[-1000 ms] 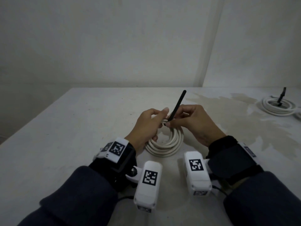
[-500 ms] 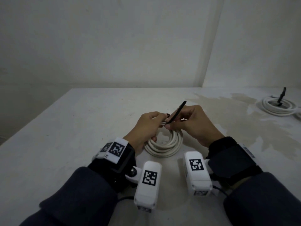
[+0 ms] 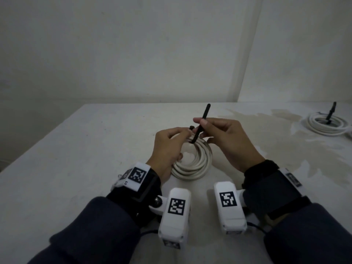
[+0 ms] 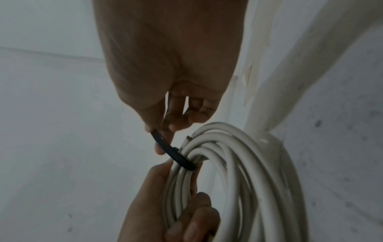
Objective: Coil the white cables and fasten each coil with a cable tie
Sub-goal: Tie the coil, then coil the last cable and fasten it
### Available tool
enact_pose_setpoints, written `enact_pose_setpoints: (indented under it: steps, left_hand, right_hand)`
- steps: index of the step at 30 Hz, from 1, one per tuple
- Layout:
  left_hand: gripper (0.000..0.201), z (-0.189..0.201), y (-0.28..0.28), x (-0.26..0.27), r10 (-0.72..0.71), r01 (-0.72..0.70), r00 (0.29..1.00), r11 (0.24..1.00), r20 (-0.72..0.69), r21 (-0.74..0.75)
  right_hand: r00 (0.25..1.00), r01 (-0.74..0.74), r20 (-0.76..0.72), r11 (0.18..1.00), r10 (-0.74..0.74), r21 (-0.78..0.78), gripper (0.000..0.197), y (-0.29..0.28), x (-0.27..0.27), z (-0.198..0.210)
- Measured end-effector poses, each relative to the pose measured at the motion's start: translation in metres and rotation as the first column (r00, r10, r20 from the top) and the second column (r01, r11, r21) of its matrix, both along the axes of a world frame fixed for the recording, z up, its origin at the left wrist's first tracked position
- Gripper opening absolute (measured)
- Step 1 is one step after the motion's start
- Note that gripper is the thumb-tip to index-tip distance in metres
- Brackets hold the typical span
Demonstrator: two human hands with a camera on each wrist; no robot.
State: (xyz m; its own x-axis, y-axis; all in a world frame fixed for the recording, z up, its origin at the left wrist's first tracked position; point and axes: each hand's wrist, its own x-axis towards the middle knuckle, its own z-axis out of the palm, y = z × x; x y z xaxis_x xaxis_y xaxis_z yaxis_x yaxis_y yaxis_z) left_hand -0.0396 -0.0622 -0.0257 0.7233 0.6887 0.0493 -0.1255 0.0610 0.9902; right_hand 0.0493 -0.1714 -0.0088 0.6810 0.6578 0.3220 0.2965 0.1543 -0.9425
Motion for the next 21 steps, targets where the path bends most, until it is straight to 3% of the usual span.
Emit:
enact_pose_setpoints:
  steps: [5, 21]
  left_hand:
    - [0.013, 0.0, 0.0007, -0.0004, 0.042, -0.042, 0.998, 0.999, 0.04, -0.013]
    - [0.016, -0.0015, -0.0007, 0.0017, 0.035, -0.036, 0.997, 0.999, 0.073, 0.014]
  right_hand:
    - [0.995, 0.059, -0.076, 0.998, -0.058, 0.002, 0.023, -0.0012, -0.0026, 0.0059]
    - [0.979, -0.152, -0.148, 0.986, 0.141, -0.066, 0.027, -0.0043, -0.002, 0.0049]
